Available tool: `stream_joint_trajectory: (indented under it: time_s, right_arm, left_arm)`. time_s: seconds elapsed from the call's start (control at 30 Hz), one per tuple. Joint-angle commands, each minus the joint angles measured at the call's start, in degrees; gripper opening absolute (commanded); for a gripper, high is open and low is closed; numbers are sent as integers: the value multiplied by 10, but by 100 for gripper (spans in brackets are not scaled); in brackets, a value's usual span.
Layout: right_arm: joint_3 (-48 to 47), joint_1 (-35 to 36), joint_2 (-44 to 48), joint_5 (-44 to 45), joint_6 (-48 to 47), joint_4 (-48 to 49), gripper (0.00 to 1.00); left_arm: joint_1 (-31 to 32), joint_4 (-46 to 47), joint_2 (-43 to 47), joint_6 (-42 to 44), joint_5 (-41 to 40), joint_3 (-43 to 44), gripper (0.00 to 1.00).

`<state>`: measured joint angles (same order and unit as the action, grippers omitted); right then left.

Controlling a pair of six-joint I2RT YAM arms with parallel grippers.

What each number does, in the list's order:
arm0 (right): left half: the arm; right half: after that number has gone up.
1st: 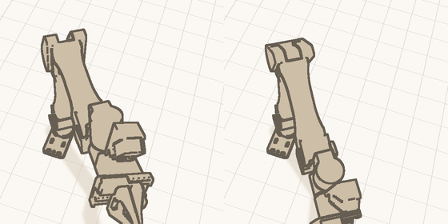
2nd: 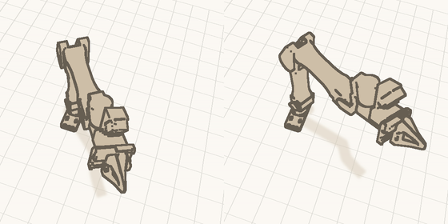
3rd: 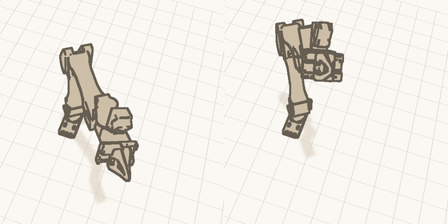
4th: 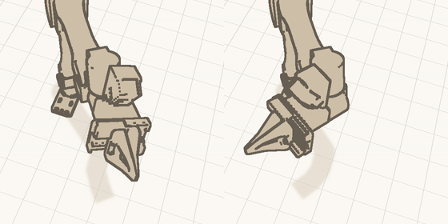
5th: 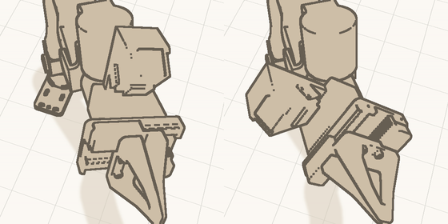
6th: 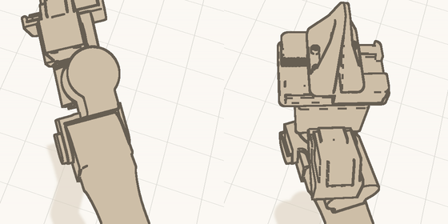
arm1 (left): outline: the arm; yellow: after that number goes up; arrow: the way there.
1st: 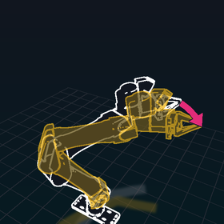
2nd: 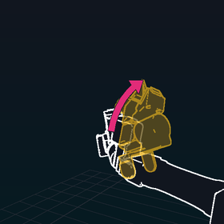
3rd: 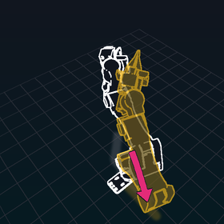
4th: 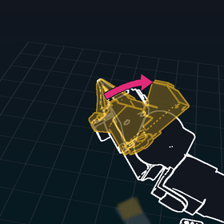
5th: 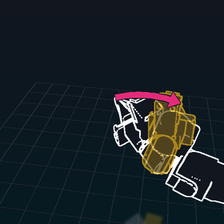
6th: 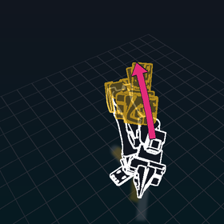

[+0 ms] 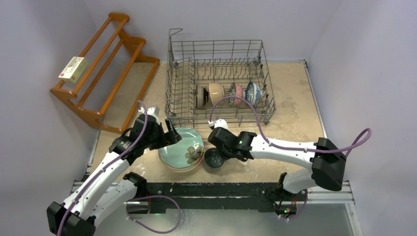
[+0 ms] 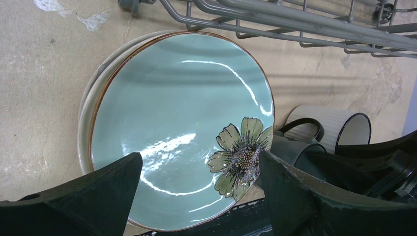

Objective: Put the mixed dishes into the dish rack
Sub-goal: Move the cup to the center of the board.

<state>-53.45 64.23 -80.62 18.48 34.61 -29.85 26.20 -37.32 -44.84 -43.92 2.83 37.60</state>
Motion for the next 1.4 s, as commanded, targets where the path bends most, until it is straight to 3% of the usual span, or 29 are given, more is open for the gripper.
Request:
stream_joint_trajectory:
  time_s: [0.0, 0.17, 0.3, 0.53, 1.1, 1.2, 1.37]
  right_arm:
    - [15, 2, 9, 17, 38, -43, 17]
    - [19, -6, 19, 44, 77, -79, 7]
    - [26, -51, 47, 53, 109, -106, 0]
    - [29, -137, 111, 88, 143, -123, 0]
    - [37, -220, 93, 81, 96, -25, 0]
    - [37, -236, 91, 72, 82, 1, 4]
    - [34, -241, 73, 56, 67, 16, 23]
  left_arm:
    - [-2, 15, 0, 8, 7, 0, 87]
    - [-2, 16, 0, 10, 8, 2, 87]
    - [-2, 16, -2, 11, 10, 3, 87]
    - [-2, 16, 5, 11, 11, 1, 87]
    - [-2, 18, 20, 11, 15, -2, 87]
    - [-2, 19, 20, 11, 16, -2, 87]
    - [-2, 21, 18, 12, 16, -3, 87]
